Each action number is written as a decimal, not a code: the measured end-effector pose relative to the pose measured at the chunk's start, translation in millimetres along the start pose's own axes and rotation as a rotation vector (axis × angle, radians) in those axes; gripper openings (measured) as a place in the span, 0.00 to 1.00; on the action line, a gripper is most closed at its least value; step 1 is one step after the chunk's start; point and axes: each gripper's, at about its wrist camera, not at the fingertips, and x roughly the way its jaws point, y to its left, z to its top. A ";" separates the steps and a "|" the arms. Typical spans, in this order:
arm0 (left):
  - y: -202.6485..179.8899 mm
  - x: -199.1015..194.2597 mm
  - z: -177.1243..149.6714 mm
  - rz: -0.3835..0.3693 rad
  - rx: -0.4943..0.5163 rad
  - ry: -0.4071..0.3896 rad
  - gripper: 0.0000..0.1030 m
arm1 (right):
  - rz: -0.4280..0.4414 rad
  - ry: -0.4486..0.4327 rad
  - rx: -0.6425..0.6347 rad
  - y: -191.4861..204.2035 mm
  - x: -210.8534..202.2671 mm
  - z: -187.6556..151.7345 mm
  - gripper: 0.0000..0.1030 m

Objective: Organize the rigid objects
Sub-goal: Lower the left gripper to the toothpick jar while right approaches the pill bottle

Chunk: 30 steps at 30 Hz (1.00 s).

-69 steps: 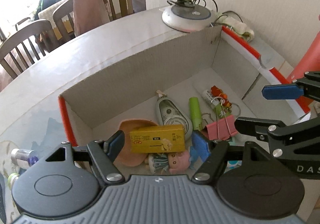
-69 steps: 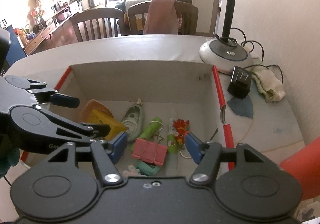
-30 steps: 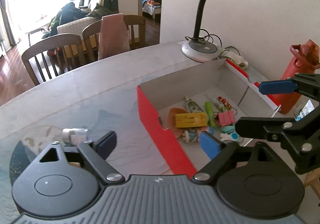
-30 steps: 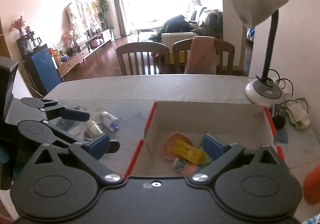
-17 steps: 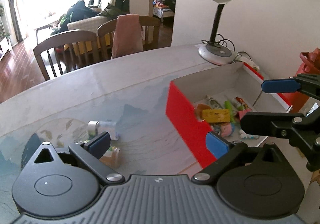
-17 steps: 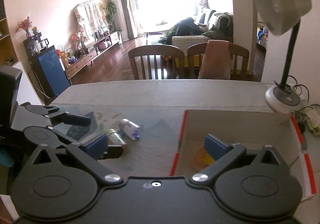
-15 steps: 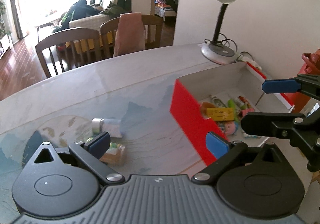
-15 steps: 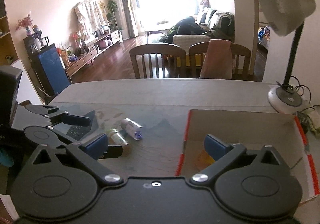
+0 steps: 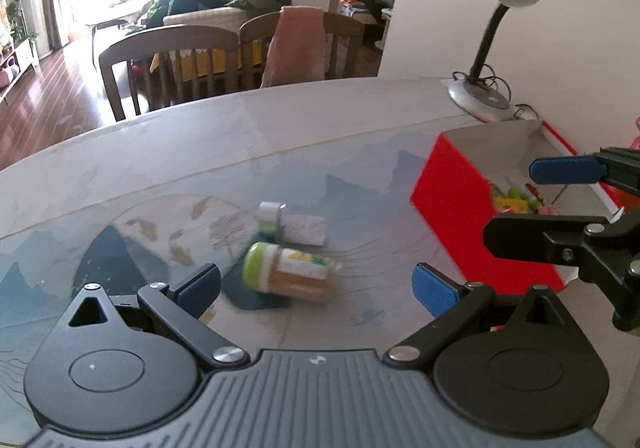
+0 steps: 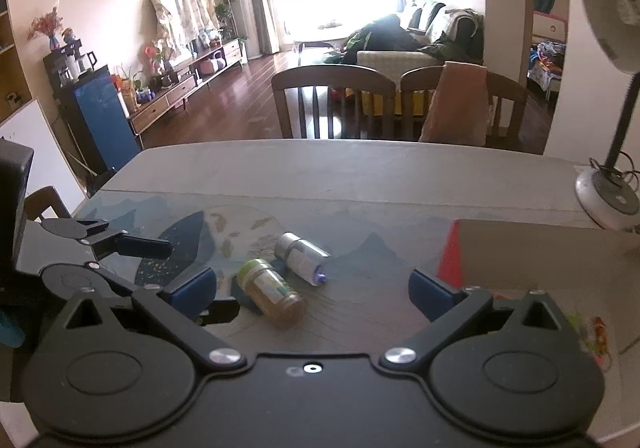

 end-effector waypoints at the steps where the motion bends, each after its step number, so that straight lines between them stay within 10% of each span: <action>1: 4.2 2.5 -1.2 0.001 -0.001 0.003 0.99 | -0.004 0.006 -0.002 2.6 4.6 1.0 0.99; 30: 28.0 101.0 -25.2 -0.026 0.025 0.006 0.99 | -0.036 0.254 -0.108 7.9 164.3 26.9 0.97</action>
